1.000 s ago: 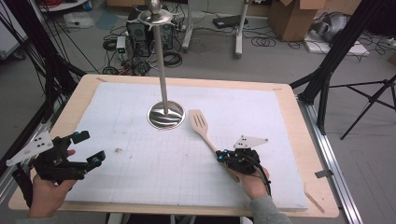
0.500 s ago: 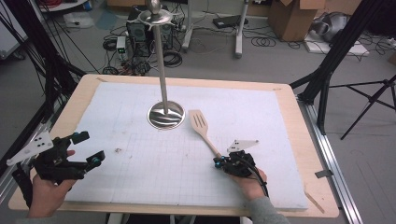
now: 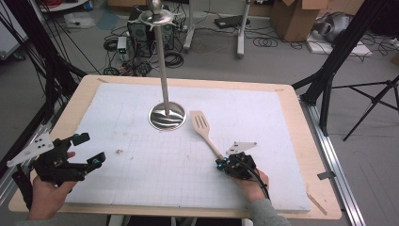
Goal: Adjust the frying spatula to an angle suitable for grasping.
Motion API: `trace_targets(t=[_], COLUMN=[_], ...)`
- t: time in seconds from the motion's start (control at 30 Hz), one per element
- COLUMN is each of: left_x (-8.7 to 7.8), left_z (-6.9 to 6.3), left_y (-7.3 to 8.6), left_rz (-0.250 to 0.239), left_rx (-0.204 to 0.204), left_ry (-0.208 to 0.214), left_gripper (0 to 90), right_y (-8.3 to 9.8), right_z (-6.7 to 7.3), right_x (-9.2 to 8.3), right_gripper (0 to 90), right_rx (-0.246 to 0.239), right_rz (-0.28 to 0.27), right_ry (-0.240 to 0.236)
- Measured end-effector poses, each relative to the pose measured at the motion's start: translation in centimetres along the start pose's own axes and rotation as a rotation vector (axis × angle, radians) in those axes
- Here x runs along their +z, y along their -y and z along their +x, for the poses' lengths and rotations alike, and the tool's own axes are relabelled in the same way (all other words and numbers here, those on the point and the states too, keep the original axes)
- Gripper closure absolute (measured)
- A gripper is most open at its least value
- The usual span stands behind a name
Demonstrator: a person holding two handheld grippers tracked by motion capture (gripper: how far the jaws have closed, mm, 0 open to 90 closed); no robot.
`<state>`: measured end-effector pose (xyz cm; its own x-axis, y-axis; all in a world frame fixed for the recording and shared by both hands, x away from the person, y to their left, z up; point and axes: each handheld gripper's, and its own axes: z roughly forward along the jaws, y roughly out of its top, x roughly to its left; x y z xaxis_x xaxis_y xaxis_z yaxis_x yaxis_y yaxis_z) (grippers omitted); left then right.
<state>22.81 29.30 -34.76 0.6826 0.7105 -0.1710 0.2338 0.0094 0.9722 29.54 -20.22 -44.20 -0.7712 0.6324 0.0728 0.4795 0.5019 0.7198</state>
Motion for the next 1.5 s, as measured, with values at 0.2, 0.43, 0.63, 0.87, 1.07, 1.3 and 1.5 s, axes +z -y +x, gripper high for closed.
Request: trace_targets(t=[0.2, 0.43, 0.63, 0.87, 1.07, 1.3, 1.5], left_x=[-0.2, -0.4, -0.3, -0.2, 0.0, 0.1, 0.1], left_z=[0.1, 0.1, 0.2, 0.1, 0.2, 0.2, 0.2], left_y=[0.0, 0.1, 0.1, 0.1, 0.1, 0.2, 0.2], left_rz=[-0.004, -0.006, -0.004, -0.002, 0.003, 0.002, 0.005], left_rx=[-0.001, -0.007, -0.008, -0.006, -0.007, -0.008, -0.007], left_ry=[-0.003, -0.008, -0.007, -0.005, -0.001, 0.0, 0.004], left_gripper=[2.1, 2.1, 2.1, 2.1, 2.1, 2.1, 2.1], right_y=[-0.2, -0.3, 0.0, 0.5, 1.0, 1.3, 1.6], right_z=[0.1, 0.4, -0.2, -1.1, -1.7, -2.3, -2.8], right_x=[0.0, 0.0, -0.4, -1.0, -1.4, -1.7, -2.0], right_gripper=[90.0, 90.0, 90.0, 90.0, 90.0, 90.0, 90.0], right_rx=[-0.017, -0.048, -0.035, -0.01, 0.011, 0.028, 0.029], right_rz=[0.016, 0.035, 0.037, 0.031, 0.017, 0.003, 0.005], right_ry=[0.012, 0.037, 0.05, 0.064, 0.062, 0.06, 0.083])
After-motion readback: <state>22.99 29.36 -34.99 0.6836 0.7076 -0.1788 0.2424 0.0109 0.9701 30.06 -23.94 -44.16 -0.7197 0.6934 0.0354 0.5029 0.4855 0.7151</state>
